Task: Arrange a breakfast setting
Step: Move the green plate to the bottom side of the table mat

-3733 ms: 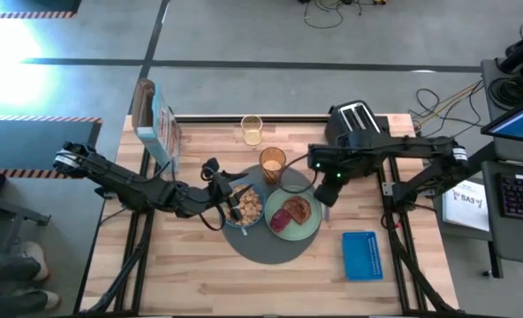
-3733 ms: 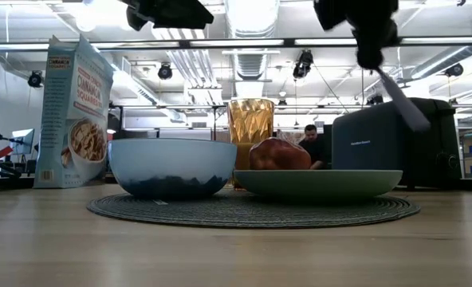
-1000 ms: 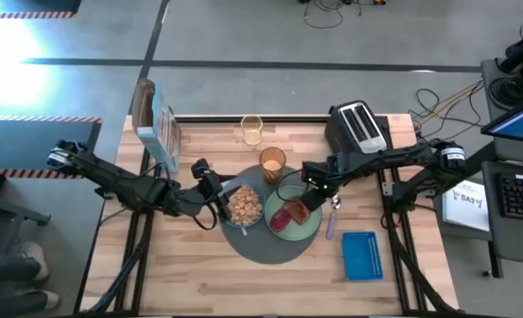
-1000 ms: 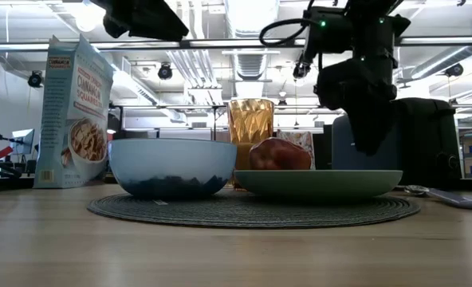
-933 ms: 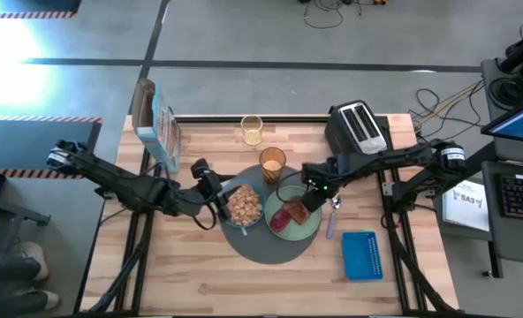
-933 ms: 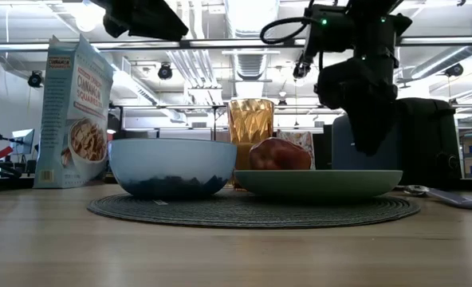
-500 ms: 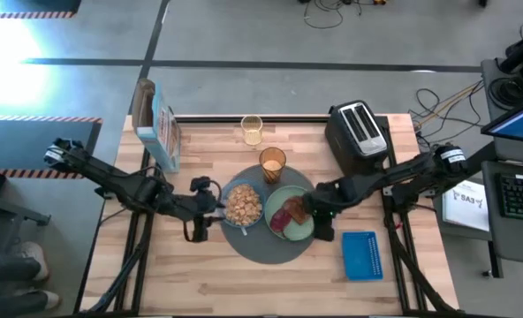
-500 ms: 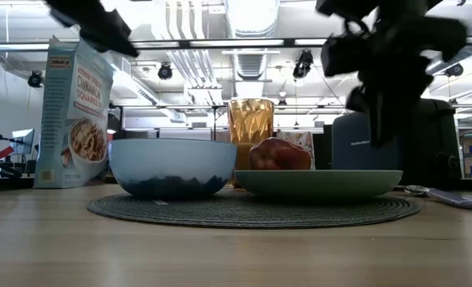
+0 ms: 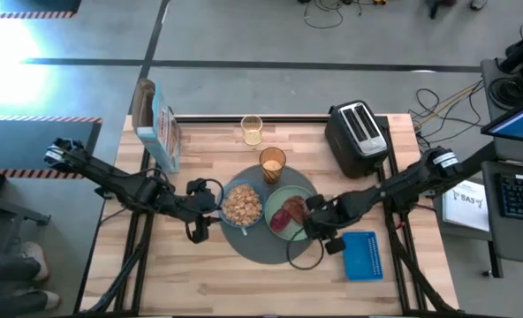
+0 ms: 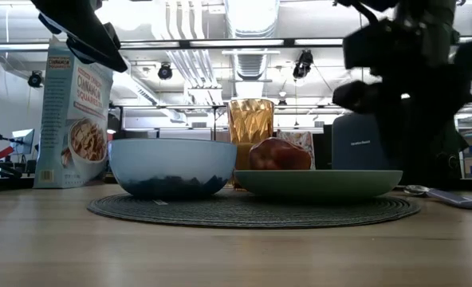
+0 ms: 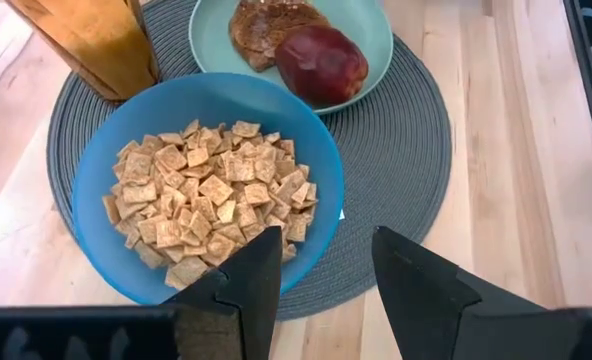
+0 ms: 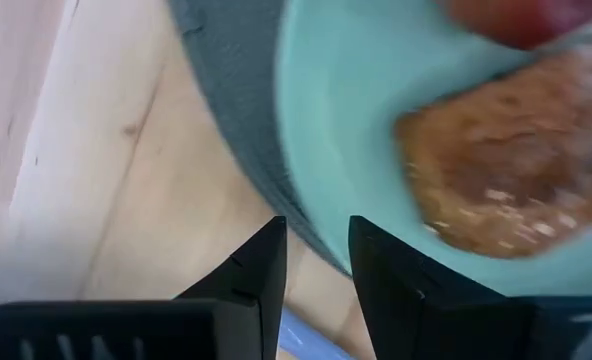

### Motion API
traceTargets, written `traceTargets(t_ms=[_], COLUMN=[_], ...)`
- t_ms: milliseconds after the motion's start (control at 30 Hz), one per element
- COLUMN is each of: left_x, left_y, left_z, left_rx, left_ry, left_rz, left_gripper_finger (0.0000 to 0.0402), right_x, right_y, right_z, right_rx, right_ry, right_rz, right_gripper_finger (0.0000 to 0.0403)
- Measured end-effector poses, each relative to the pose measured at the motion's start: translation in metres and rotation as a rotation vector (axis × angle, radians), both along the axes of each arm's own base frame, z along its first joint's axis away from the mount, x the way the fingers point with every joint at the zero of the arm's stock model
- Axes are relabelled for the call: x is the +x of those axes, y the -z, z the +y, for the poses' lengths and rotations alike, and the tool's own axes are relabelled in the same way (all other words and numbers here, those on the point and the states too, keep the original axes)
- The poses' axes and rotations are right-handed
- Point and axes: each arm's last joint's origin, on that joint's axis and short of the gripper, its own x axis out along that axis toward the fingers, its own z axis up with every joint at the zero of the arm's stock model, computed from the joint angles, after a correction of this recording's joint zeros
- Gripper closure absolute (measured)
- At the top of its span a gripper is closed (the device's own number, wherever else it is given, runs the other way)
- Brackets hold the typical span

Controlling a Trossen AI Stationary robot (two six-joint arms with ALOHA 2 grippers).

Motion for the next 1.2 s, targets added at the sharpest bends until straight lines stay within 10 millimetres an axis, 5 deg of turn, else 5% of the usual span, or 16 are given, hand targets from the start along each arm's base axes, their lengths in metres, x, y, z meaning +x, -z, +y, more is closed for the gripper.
traceTargets(t_ms=[133, 367, 800, 1200], left_x=[0.0, 0.0, 0.0, 0.0], left_y=[0.0, -0.001, -0.001, 0.0], left_z=[0.0, 0.0, 0.0, 0.0], left_rx=[-0.001, -0.002, 0.017, 0.039], left_ry=[0.0, -0.001, 0.017, 0.037], left_rz=[-0.002, -0.006, -0.005, 0.0], left_gripper_finger=[0.0261, 0.0261, 0.0261, 0.0261], right_x=[0.005, 0.019, 0.024, 0.034], right_y=[0.013, 0.007, 0.017, 0.028], right_z=[0.01, 0.014, 0.018, 0.024], right_rx=[-0.045, -0.122, -0.092, -0.05], right_ry=[-0.04, -0.074, -0.078, -0.1], right_rz=[0.038, -0.014, 0.02, 0.019], right_gripper_finger=[0.0291, 0.0274, 0.0298, 0.0383])
